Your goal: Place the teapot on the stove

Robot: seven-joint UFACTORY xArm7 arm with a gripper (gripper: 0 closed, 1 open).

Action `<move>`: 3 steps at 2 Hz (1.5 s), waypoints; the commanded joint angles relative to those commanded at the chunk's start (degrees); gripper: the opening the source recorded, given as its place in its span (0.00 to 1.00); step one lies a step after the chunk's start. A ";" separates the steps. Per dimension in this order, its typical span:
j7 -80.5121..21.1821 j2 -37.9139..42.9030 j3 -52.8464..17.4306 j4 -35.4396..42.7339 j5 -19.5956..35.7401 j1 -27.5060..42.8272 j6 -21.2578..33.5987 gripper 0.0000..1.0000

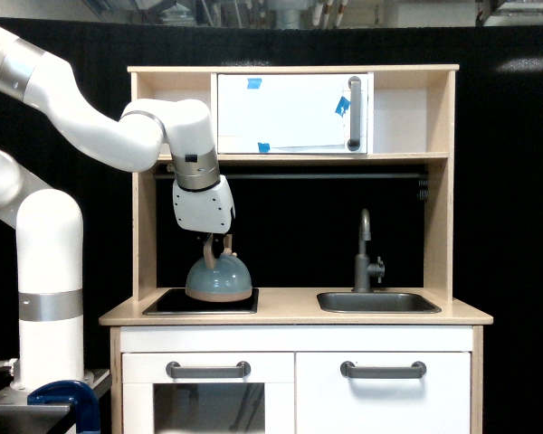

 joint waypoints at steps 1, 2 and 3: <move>3.36 -5.04 1.77 -3.96 0.30 1.70 -0.81 0.00; 5.59 -6.29 2.79 -4.25 0.51 3.14 -1.04 0.00; 6.78 -8.12 3.04 -6.85 0.59 4.68 -2.79 1.00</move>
